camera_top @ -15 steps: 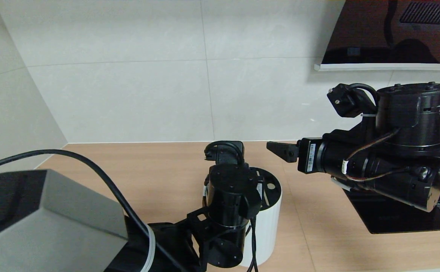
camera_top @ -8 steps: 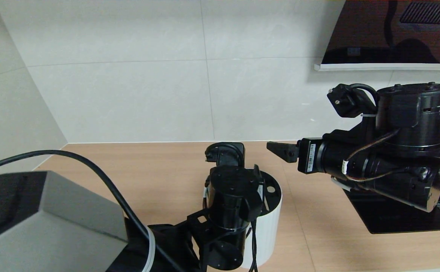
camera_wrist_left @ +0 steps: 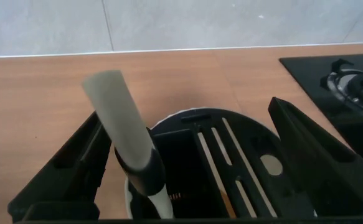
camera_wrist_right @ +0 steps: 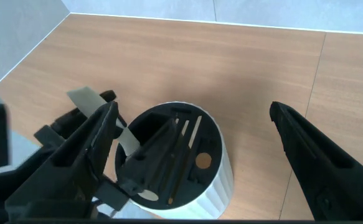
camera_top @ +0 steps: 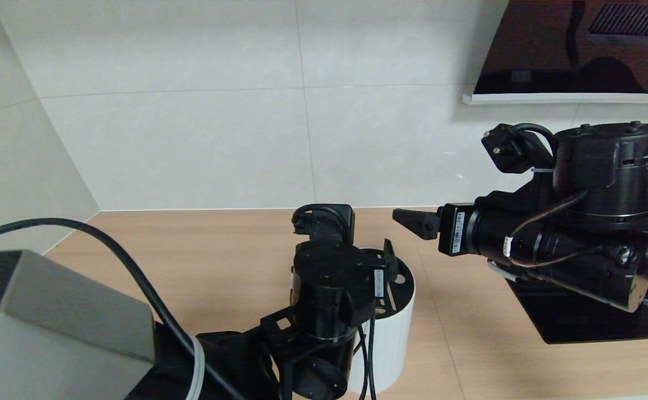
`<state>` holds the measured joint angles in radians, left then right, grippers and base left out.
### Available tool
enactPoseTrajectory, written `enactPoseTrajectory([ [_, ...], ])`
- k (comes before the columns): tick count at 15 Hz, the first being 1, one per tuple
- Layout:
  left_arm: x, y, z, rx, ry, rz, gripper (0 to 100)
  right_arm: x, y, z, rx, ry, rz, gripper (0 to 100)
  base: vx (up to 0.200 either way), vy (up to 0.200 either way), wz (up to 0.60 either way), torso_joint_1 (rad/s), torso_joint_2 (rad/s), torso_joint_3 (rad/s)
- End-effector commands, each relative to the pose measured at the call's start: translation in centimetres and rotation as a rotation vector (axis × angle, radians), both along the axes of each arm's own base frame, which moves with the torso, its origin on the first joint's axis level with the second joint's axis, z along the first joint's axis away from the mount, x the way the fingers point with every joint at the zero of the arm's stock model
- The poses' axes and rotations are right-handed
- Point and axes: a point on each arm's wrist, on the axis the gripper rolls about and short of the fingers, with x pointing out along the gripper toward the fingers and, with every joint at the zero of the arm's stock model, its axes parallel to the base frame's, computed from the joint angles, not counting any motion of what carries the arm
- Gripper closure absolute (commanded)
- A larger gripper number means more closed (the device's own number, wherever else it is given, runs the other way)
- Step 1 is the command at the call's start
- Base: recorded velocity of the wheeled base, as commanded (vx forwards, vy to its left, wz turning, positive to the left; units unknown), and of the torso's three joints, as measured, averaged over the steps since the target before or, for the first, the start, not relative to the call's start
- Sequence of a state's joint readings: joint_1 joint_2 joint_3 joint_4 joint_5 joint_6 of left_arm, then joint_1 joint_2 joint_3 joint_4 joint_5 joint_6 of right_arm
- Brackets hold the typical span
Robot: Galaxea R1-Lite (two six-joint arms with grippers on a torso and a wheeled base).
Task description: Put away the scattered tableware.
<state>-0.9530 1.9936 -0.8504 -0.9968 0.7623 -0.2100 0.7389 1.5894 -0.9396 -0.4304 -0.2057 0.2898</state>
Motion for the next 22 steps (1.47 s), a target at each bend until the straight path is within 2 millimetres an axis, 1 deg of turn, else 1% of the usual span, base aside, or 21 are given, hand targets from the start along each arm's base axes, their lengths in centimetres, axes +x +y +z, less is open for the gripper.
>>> enactPoseTrajectory([
  [1,-0.4,0.6,1.2,-0.024,-0.017,0.002,0,0.0,0.0,0.0,0.0,0.0,-0.001,0,0.0,0.0,0.0,0.0,0.0,0.0],
  [2,-0.6,1.1,1.8,-0.033,-0.027,0.002,0,0.1,0.0,0.0,-0.002,-0.001,-0.005,0,0.0,0.0,0.0,0.0,0.0,0.0],
  [3,-1.1,1.9,3.2,-0.055,-0.048,-0.011,0,0.0,-0.1,0.2,0.0,-0.009,-0.009,0,0.0,0.0,0.0,0.0,0.0,0.0],
  [5,-2.3,4.5,6.1,-0.086,-0.09,-0.034,0,-0.2,-0.4,0.5,0.003,-0.018,-0.017,0,0.0,0.0,0.0,0.0,0.0,0.0],
  [6,-3.0,6.1,7.2,-0.099,-0.108,-0.038,0,-0.3,-0.6,0.7,0.008,-0.026,-0.031,0,0.0,0.0,0.0,0.0,0.0,0.0],
  [7,-3.7,8.6,8.6,-0.11,-0.135,-0.038,0,-0.3,-1.1,0.8,0.005,-0.03,-0.066,0,0.0,0.0,0.0,0.0,0.0,0.0],
  [8,-4.4,10.6,9.7,-0.114,-0.16,-0.04,0,-0.4,-1.5,0.8,0.004,-0.034,-0.097,0,0.0,0.0,0.0,0.0,0.0,0.0],
  [9,-5.7,13.2,10.9,-0.115,-0.181,-0.041,0,-0.8,-2.5,0.5,-0.006,-0.03,-0.136,0,0.0,0.0,0.0,0.0,0.0,0.0],
  [10,-6.7,14.9,11.2,-0.116,-0.185,-0.043,0,-1.3,-3.6,0.5,-0.005,-0.033,-0.157,0,0.0,0.0,0.0,0.0,0.0,0.0],
  [11,-7.9,16.7,11.6,-0.123,-0.198,-0.04,0,-2.3,-4.7,0.7,0.008,-0.048,-0.168,0,0.0,0.0,0.0,0.0,0.0,0.0],
  [12,-9.0,18.3,11.6,-0.125,-0.205,-0.018,0,-3.6,-6.0,1.0,0.029,-0.07,-0.179,0,0.0,0.0,0.0,0.0,0.0,0.0],
  [13,-9.8,19.3,11.6,-0.129,-0.215,-0.001,0,-4.5,-6.8,1.2,0.039,-0.083,-0.185,0,0.0,0.0,0.0,0.0,0.0,0.0],
  [14,-11.2,20.9,11.5,-0.138,-0.235,0.021,0,-5.9,-8.2,1.5,0.051,-0.11,-0.198,0,0.0,0.0,0.0,0.0,0.0,0.0],
  [15,-12.1,21.9,11.2,-0.131,-0.244,0.033,0,-6.7,-9.1,1.5,0.049,-0.13,-0.215,0,0.0,0.0,0.0,0.0,0.0,0.0],
  [16,-14.2,24.2,10.2,-0.081,-0.26,0.06,0,-8.8,-11.6,1.2,0.032,-0.179,-0.267,0,0.0,0.0,0.0,0.0,0.0,0.0],
  [17,-14.9,25.0,9.8,-0.056,-0.259,0.076,0,-9.6,-12.6,1.1,0.028,-0.202,-0.288,0,0.0,0.0,0.0,0.0,0.0,0.0],
  [18,-17.3,26.8,9.0,-0.007,-0.267,0.107,0,-12.0,-14.7,1.3,0.025,-0.281,-0.343,0,0.0,0.0,0.0,0.0,0.0,0.0],
  [19,-19.0,27.8,8.6,0.02,-0.273,0.118,0,-13.9,-16.0,1.4,0.026,-0.344,-0.377,0,0.0,0.0,0.0,0.0,0.0,0.0],
  [20,-19.6,28.1,8.4,0.029,-0.273,0.126,0,-14.5,-16.5,1.4,0.022,-0.366,-0.393,0,0.0,0.0,0.0,0.0,0.0,0.0],
  [21,-22.4,29.3,8.0,0.048,-0.291,0.18,0,-17.1,-18.3,1.0,-0.029,-0.465,-0.499,0,0.0,0.0,0.0,0.0,0.0,0.0],
  [22,-23.7,29.7,8.1,0.045,-0.311,0.186,0,-18.8,-19.1,0.5,-0.066,-0.519,-0.564,0,0.0,0.0,0.0,0.0,0.0,0.0],
])
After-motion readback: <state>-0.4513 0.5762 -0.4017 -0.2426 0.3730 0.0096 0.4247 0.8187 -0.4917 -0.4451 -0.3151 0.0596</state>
